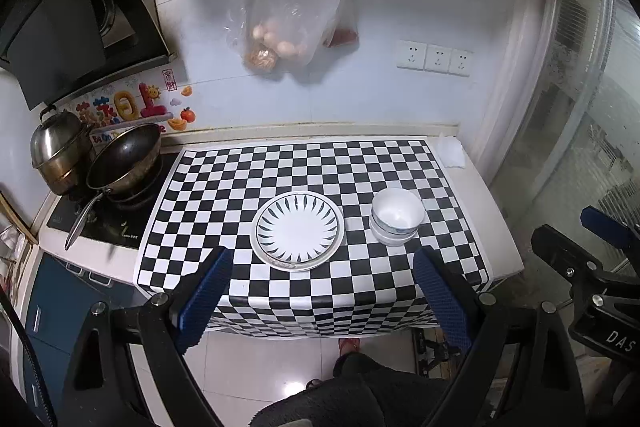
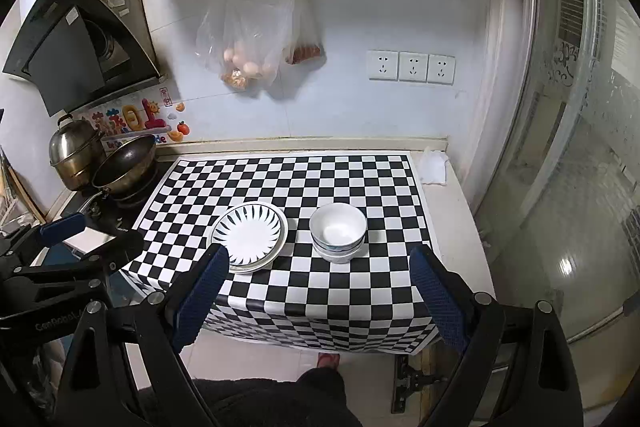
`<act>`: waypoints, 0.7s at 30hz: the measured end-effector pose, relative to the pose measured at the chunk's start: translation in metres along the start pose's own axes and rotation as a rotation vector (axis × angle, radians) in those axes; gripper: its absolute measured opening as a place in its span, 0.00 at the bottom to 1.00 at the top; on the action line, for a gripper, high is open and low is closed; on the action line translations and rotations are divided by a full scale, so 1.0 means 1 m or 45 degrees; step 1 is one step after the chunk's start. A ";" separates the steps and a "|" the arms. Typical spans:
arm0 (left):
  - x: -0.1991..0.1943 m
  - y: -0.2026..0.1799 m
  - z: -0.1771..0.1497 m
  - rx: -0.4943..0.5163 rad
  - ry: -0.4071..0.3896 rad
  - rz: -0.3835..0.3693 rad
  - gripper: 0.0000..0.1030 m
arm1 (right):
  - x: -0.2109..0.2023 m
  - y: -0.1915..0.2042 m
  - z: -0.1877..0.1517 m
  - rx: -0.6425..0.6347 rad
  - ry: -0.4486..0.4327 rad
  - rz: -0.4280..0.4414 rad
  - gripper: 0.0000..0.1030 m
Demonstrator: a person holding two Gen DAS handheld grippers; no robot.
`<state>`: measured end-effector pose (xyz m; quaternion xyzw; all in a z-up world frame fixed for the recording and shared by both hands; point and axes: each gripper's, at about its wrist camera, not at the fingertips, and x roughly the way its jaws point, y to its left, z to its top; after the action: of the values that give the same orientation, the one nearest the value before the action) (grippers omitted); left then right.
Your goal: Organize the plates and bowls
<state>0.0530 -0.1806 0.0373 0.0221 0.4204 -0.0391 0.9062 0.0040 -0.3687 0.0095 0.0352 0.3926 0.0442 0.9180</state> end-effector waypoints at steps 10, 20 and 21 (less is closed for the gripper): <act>-0.004 0.005 -0.004 -0.011 -0.006 0.010 0.90 | -0.002 0.004 -0.001 -0.013 -0.007 -0.005 0.91; -0.003 0.008 -0.007 -0.009 0.003 0.012 0.90 | -0.005 0.008 -0.004 -0.016 -0.002 -0.008 0.91; -0.004 0.008 -0.007 -0.010 0.005 0.013 0.90 | -0.005 0.007 -0.004 -0.015 -0.001 -0.006 0.91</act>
<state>0.0458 -0.1720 0.0356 0.0207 0.4223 -0.0329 0.9056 -0.0026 -0.3621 0.0107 0.0287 0.3920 0.0442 0.9184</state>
